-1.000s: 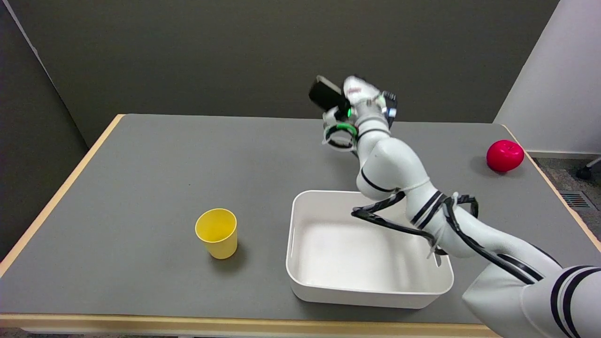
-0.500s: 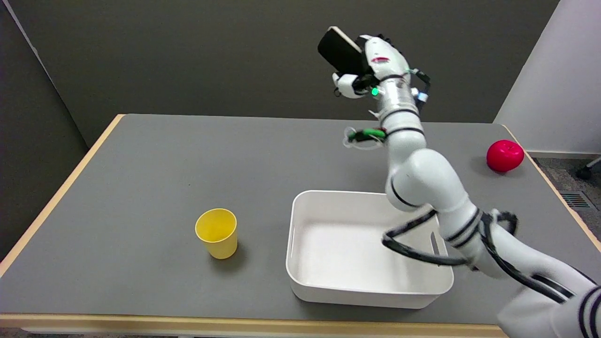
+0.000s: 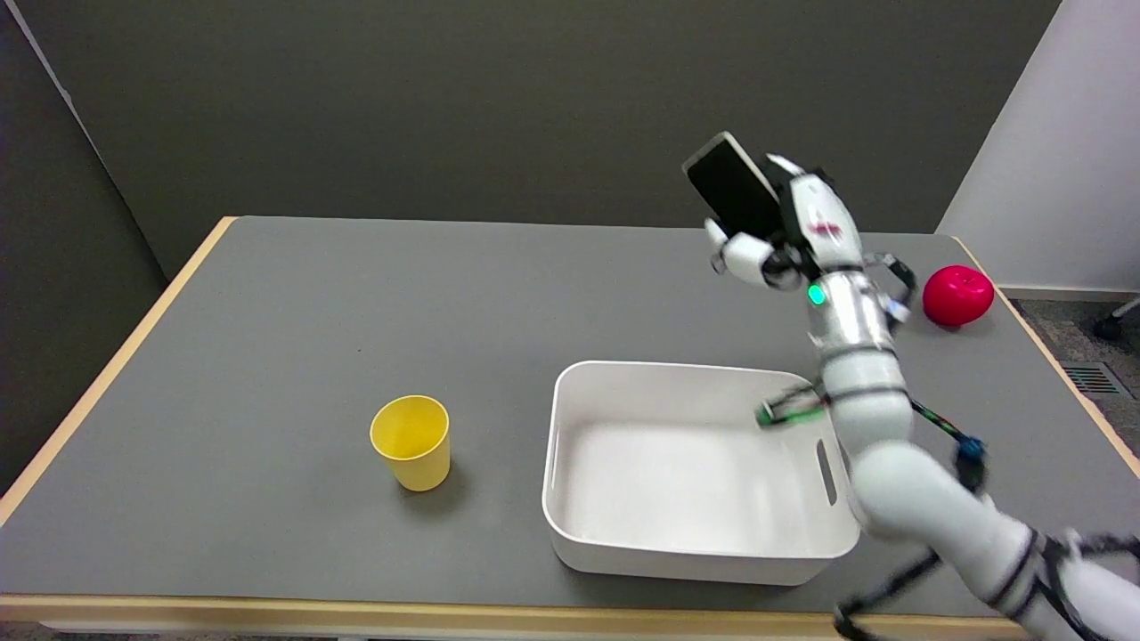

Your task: Place the blackboard eraser into the white container.

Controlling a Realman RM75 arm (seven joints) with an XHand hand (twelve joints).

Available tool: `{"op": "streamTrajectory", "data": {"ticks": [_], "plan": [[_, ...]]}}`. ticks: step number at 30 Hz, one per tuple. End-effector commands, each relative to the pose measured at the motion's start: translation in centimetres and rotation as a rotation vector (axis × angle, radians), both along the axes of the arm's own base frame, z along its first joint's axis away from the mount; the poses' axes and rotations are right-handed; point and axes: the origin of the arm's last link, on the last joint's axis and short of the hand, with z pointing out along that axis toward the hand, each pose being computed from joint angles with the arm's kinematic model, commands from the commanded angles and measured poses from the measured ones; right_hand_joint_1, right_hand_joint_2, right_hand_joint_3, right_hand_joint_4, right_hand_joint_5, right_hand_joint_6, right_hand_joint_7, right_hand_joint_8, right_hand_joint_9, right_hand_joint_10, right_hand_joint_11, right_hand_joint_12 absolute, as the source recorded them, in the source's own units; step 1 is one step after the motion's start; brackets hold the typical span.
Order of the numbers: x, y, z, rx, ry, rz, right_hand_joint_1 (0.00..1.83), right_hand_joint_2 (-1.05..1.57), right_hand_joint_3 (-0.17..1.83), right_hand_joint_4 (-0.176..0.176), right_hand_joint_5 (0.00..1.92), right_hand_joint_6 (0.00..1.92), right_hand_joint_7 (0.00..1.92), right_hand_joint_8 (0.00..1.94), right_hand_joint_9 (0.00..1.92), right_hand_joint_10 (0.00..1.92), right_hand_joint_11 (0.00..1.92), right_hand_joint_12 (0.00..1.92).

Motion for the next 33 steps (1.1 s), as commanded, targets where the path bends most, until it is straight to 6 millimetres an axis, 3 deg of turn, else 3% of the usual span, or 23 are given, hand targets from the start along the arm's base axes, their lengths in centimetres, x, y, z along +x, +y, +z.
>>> {"op": "streamTrajectory", "data": {"ticks": [1, 6, 17, 22, 24, 26, 28, 30, 33], "plan": [[-5.8, 14.9, -1.4, 0.326, 0.003, 0.203, 1.16, 1.09, 0.49, -0.176, 0.61, 1.6, 0.66, 1.66, 0.93, 1.84, 0.93, 1.92], [-6.8, 16.7, -2.8, 0.389, 0.028, 0.192, 1.16, 1.09, 0.49, -0.176, 0.61, 1.6, 0.66, 1.67, 0.94, 1.86, 0.93, 1.92], [-12.2, 21.7, -3.2, 0.421, -0.106, 0.053, 1.16, 1.09, 0.49, -0.176, 0.61, 1.6, 0.66, 1.67, 0.92, 1.9, 0.82, 1.92], [-13.5, 22.3, -3.1, 0.402, -0.18, 0.072, 1.14, 1.1, 0.49, -0.176, 0.59, 1.62, 0.66, 1.7, 0.89, 1.91, 0.68, 1.92], [-13.8, 22.0, -3.0, 0.42, -0.231, 0.083, 1.01, 1.11, 0.42, -0.174, 0.59, 1.5, 0.85, 1.76, 0.86, 1.83, 0.43, 1.92], [-13.5, 21.3, -2.9, 0.437, -0.24, 0.11, 0.89, 0.78, 0.88, -0.164, 0.47, 1.0, 0.8, 1.53, 0.84, 1.72, 0.36, 1.92], [-12.7, 20.3, -2.7, 0.452, -0.235, 0.147, 0.59, 0.72, 0.86, -0.139, 0.22, 0.49, 0.52, 0.85, 0.59, 1.35, 0.5, 1.78], [-11.6, 19.0, -2.6, 0.476, -0.227, 0.187, 0.49, 0.68, 0.84, -0.121, 0.15, 0.38, 0.37, 0.61, 0.36, 1.11, 0.41, 1.69], [-10.0, 16.9, -2.5, 0.53, -0.197, 0.212, 0.43, 0.68, 0.8, -0.11, 0.12, 0.35, 0.27, 0.48, 0.2, 0.98, 0.32, 1.6]]}}
